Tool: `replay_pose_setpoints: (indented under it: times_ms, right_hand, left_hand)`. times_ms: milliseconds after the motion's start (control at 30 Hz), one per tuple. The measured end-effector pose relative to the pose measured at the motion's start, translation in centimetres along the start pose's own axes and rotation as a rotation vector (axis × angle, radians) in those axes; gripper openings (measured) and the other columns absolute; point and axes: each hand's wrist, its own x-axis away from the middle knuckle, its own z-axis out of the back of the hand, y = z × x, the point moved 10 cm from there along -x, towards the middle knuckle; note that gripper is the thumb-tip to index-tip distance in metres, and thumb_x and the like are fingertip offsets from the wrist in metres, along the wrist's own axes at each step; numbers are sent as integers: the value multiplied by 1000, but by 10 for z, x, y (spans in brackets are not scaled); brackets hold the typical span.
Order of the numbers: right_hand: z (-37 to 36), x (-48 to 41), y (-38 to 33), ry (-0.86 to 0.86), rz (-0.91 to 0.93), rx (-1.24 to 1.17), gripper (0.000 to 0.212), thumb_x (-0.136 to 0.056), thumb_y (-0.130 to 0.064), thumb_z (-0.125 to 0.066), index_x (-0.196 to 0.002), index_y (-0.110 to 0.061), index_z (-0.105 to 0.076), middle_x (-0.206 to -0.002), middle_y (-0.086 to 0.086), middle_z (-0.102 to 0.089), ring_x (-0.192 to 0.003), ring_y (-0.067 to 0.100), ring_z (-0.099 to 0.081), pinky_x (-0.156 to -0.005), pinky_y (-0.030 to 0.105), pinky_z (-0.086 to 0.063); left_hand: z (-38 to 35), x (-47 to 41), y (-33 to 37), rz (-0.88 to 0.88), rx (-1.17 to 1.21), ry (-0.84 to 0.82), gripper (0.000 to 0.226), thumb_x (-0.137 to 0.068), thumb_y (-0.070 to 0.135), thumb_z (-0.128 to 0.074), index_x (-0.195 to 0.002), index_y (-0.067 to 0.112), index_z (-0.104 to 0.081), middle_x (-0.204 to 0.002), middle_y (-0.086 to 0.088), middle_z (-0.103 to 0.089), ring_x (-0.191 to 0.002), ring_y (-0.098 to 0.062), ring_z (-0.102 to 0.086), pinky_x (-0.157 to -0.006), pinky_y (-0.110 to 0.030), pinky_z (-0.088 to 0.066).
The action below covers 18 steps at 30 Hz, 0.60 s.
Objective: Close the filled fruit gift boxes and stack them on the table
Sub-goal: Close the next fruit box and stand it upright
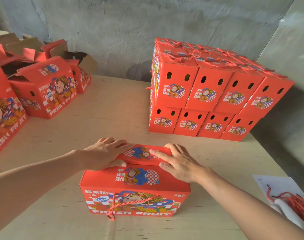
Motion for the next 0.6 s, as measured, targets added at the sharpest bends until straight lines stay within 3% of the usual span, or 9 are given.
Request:
replay_pose_setpoints:
  times_ms: [100, 233, 300, 467, 600]
  right_hand:
    - [-1, -3, 0, 6, 19, 3, 44, -88, -64, -8, -129, -70, 8, -148, 0, -16, -133, 17, -9, -111, 37, -6]
    - [-4, -6, -1, -29, 52, 12, 43, -97, -54, -15, -127, -71, 12, -158, -3, 5, -141, 15, 7, -112, 38, 15]
    - [-8, -6, -1, -44, 57, -10, 43, -98, -52, -14, -125, -73, 13, -158, -4, 13, -143, 17, 12, -111, 40, 20]
    - [-1, -7, -2, 3, 48, 20, 44, -99, -50, -16, -130, -69, 8, -159, -3, 4, -144, 18, 3, -115, 44, 10]
    - [18, -1, -6, 152, 36, -55, 42, -101, -42, -30, -142, -49, -27, -156, -2, -17, -139, 14, -13, -110, 27, 0]
  left_hand:
    - [0, -2, 1, 29, 55, 25, 100, -53, 82, 33, -144, 45, 13, -155, 15, -5, -137, -13, -16, -114, -35, -12]
    - [-7, -8, 0, 75, 139, 32, 60, -81, 70, 14, -137, 51, 23, -155, 14, 21, -143, -11, 17, -114, -44, 13]
    - [-9, -6, 2, 64, 86, 54, 59, -73, 73, 24, -128, 53, 35, -148, 12, 36, -137, -14, 34, -110, -47, 23]
    - [-14, -6, 3, 56, 43, 42, 65, -64, 78, 29, -123, 55, 41, -143, 10, 43, -131, -17, 42, -109, -47, 26]
    - [-5, -5, 1, 106, 34, 18, 62, -71, 72, 21, -127, 53, 36, -147, 6, 39, -131, -21, 41, -108, -50, 26]
